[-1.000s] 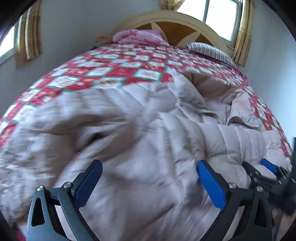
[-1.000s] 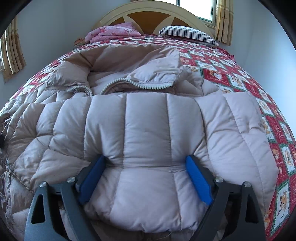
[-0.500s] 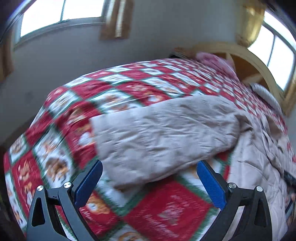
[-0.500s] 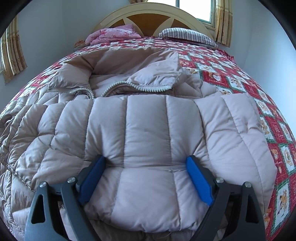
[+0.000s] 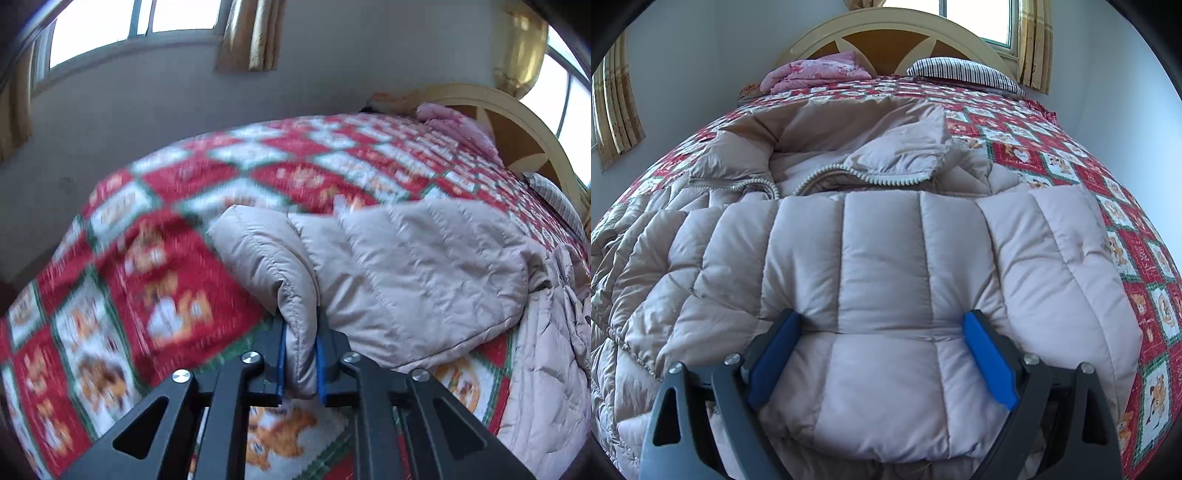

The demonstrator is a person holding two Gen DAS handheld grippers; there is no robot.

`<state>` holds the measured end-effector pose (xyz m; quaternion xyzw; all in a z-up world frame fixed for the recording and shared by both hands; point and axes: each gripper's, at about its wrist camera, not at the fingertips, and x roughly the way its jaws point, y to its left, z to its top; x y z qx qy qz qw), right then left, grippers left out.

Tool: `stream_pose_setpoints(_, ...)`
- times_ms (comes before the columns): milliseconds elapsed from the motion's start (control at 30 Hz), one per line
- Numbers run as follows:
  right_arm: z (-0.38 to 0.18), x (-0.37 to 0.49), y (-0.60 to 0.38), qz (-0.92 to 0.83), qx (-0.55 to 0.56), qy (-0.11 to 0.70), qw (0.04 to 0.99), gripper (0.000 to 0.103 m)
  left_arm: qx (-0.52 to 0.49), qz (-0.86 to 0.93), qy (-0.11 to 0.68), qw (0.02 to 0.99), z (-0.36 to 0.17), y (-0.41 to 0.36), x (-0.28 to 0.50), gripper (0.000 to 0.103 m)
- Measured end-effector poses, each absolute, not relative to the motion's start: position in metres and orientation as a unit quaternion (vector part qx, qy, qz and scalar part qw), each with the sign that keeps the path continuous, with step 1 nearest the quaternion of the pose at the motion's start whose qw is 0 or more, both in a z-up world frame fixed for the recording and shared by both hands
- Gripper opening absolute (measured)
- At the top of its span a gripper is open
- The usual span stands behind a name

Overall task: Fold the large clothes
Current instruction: 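Grasp the cuff of the other sleeve with the left tool and lift it, then fold the held sleeve across the jacket body and open the left tool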

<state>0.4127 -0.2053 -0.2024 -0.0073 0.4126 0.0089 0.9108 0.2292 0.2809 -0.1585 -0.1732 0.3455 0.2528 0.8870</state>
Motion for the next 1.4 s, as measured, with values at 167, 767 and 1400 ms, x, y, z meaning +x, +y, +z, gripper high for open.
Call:
stream_pose_setpoints(167,-0.202,0.413,-0.206,0.010,-0.006,0.412,0.911,0.093,-0.155,0.249,0.281,0.914,-0.100,0.288,0.224,0.011)
stream_pose_setpoints(767,-0.113,0.384,-0.246,0.038,0.105,0.314,0.943,0.103,-0.054,0.029,0.111,0.992,0.093,0.119,0.262,0.010)
stream_pose_setpoints(1400,-0.180,0.333,-0.343,-0.053,0.315,0.264,0.910,0.103,0.112,-0.122,0.243,0.956,-0.073,-0.135,0.327,0.010)
